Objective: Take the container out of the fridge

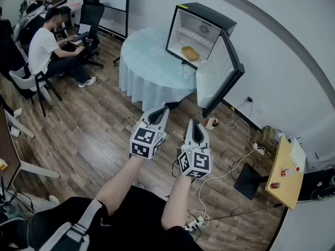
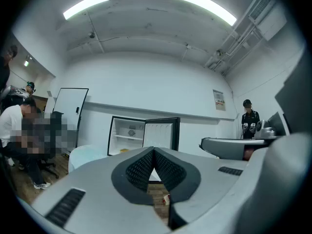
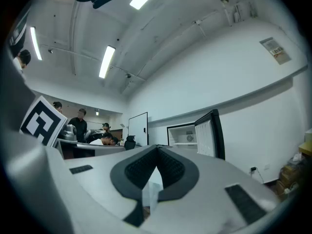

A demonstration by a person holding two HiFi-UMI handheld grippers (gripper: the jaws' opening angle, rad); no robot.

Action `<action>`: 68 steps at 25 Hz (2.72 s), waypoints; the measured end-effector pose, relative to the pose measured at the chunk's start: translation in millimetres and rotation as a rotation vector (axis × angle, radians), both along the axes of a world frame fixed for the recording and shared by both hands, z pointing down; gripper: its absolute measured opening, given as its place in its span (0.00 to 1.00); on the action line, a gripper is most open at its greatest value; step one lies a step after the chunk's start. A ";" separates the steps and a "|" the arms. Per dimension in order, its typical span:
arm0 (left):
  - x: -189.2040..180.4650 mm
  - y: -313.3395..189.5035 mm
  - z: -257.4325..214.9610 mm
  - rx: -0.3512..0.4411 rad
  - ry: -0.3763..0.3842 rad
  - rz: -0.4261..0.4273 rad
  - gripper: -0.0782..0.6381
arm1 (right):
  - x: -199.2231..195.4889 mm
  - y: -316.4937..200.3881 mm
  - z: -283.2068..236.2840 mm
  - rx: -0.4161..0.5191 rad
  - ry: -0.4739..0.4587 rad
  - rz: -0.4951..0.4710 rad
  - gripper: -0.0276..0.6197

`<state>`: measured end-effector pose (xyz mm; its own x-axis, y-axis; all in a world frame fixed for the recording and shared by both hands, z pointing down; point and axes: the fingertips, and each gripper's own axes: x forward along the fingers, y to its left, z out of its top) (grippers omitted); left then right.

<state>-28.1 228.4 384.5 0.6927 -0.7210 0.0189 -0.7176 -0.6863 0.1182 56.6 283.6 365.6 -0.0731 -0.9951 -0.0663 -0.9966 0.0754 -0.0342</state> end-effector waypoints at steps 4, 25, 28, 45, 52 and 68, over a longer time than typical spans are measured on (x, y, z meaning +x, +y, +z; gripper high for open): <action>0.7 -6.1 -0.5 -0.014 -0.002 -0.005 0.10 | 4.5 -6.7 -4.1 0.006 0.001 0.010 0.05; -30.8 -78.0 7.2 -0.015 -0.097 -0.026 0.10 | -16.8 -84.9 11.3 -0.046 -0.029 0.022 0.05; -35.7 -94.1 4.1 -0.021 -0.075 -0.021 0.10 | -20.2 -100.1 10.1 -0.048 -0.027 0.024 0.05; -98.1 -183.1 -9.8 -0.037 -0.007 0.027 0.10 | -100.6 -192.4 -12.8 -0.021 0.070 -0.028 0.05; -132.0 -211.0 -27.9 -0.050 0.090 0.010 0.10 | -110.9 -221.8 -53.6 0.024 0.158 -0.004 0.05; -54.7 -268.7 -52.7 0.035 0.107 0.094 0.10 | -29.9 -263.8 -59.5 0.084 0.156 0.083 0.05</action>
